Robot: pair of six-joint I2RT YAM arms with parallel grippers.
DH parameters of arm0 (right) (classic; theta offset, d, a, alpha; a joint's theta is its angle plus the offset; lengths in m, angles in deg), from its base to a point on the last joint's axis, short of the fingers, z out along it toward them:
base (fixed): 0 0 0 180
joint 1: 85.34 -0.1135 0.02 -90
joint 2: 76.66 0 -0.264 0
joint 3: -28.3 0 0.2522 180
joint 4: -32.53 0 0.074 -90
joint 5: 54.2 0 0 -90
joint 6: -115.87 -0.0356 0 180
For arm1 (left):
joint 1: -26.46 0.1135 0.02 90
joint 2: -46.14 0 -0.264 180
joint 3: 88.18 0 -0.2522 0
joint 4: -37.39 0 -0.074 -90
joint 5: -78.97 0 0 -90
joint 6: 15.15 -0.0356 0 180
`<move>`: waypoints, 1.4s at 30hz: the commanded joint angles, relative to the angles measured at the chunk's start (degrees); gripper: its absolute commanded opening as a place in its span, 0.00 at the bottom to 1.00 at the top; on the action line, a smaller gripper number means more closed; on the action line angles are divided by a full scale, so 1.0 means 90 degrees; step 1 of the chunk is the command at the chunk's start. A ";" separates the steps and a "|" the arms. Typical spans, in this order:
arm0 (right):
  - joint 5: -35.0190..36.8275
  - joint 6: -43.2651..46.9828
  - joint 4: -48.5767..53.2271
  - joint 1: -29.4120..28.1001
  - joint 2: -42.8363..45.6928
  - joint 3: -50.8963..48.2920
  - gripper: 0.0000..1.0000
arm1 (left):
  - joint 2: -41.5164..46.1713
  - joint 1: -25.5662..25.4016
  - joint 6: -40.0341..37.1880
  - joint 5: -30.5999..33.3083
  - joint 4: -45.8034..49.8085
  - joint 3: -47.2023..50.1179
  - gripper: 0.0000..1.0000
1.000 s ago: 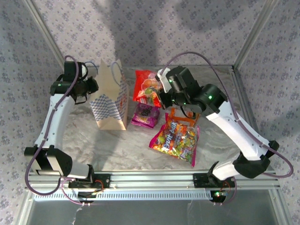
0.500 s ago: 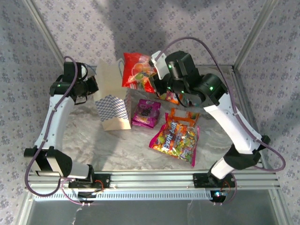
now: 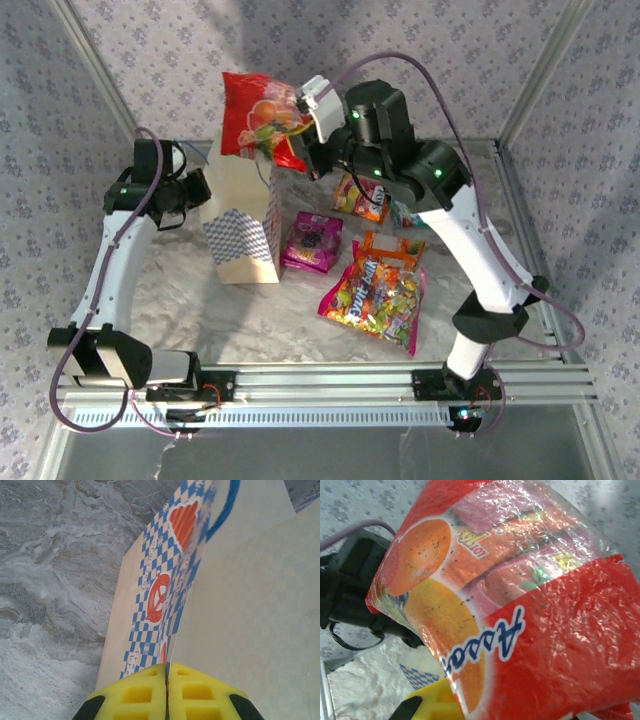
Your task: Place the snacks into the paper bag
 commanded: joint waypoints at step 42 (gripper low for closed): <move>0.0377 -0.2503 -0.3710 -0.0130 -0.1579 -0.0125 0.00 | 0.0401 0.0125 0.0111 -0.0313 -0.0175 0.0247 0.00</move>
